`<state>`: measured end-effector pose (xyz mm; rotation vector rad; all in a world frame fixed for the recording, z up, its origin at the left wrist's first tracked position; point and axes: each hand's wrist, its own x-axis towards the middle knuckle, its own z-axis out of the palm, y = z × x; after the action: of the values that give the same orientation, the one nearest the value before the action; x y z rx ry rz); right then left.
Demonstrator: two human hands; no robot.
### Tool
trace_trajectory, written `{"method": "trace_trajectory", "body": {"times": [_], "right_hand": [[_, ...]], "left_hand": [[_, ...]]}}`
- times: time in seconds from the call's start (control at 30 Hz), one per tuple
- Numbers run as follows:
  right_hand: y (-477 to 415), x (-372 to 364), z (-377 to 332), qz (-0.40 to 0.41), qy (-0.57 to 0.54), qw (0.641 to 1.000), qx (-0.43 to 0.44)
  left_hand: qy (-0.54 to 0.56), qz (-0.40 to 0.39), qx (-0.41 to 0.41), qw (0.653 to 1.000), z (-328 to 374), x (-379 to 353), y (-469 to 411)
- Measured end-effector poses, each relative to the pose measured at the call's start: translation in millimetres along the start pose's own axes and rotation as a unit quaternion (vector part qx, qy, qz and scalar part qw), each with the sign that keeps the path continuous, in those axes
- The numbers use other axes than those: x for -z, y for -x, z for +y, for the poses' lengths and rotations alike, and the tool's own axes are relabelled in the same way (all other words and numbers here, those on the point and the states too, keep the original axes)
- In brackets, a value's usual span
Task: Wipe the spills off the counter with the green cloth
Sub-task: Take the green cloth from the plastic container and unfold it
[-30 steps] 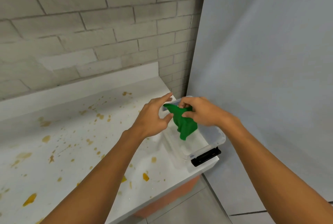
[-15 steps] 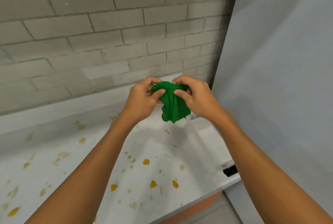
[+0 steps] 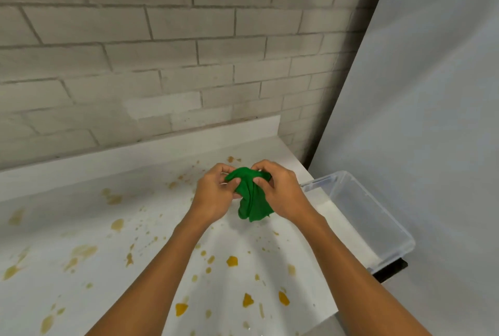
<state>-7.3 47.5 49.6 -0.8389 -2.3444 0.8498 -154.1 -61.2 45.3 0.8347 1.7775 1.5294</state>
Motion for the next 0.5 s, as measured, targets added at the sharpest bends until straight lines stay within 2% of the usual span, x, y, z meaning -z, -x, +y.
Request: {"method": "trace_trajectory", "body": {"times": [0.27,0.5], "right_hand": [[-6.1,-14.0,60.5,-0.059,0.133,0.988,-0.06],[-25.9,-41.7,75.6,-0.079,0.237,0.966,-0.064]], "left_hand": [[-0.078,-0.042,0.053,0.995,-57.3,-41.2,-20.6],[-0.081,-0.039,0.114,0.989,-84.1,-53.5,-35.0]]}}
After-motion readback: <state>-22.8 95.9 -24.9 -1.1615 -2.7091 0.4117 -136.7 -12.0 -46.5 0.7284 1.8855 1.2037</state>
